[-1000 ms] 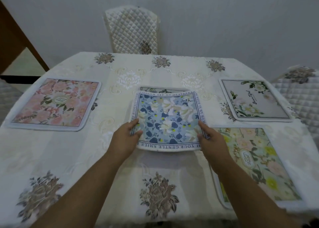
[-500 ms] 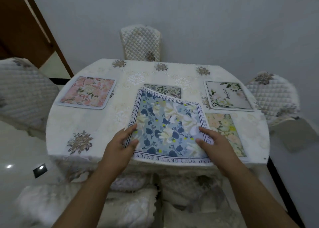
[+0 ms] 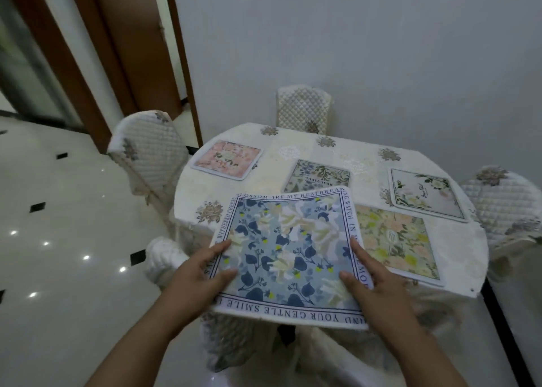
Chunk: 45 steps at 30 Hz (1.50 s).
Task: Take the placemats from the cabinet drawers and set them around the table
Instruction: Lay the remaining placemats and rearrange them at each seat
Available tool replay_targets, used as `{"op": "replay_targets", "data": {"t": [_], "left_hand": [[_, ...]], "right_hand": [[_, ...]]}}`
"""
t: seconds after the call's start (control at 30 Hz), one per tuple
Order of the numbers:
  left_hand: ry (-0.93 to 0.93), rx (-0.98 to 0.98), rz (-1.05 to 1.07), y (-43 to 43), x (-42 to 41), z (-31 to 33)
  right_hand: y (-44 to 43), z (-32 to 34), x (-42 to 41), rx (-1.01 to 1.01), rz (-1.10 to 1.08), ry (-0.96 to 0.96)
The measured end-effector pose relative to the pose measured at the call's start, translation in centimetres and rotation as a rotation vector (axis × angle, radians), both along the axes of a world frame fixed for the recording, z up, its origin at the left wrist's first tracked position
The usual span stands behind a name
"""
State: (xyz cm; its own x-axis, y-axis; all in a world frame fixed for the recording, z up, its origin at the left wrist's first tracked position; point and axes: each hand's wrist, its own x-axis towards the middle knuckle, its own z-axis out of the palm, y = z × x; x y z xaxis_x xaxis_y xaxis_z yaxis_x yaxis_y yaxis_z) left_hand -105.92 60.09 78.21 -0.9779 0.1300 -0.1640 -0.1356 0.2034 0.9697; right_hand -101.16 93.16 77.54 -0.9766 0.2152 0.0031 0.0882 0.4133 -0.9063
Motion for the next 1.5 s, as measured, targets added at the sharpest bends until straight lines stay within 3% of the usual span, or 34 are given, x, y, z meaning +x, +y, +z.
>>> {"op": "replay_targets", "data": {"t": [0.33,0.67,0.8,0.87,1.03,1.5], "left_hand": [[0.125,0.109,0.285,-12.2,6.2,0.0],[0.204,-0.029,0.432,-32.3,8.8,0.7],[0.203,-0.057,0.423,-40.0,8.1,1.5],[0.198,-0.087,0.429,-43.0,7.5,1.8],[0.166,-0.105,0.441,-48.5,4.6,1.8],[0.101,-0.269,0.531,-59.9,-14.7,2.5]], "right_hand": [[-12.7,1.9,-1.5,-0.150,0.153,0.015],[-32.8,2.6,-5.8,-0.153,0.429,-0.054],[-40.6,2.6,-7.3,-0.233,0.442,-0.101],[-44.0,2.7,-7.8,-0.150,0.449,-0.089],[-49.8,3.0,-10.9,-0.015,0.462,-0.058],[-62.1,2.9,-31.8,-0.104,0.563,0.013]]}}
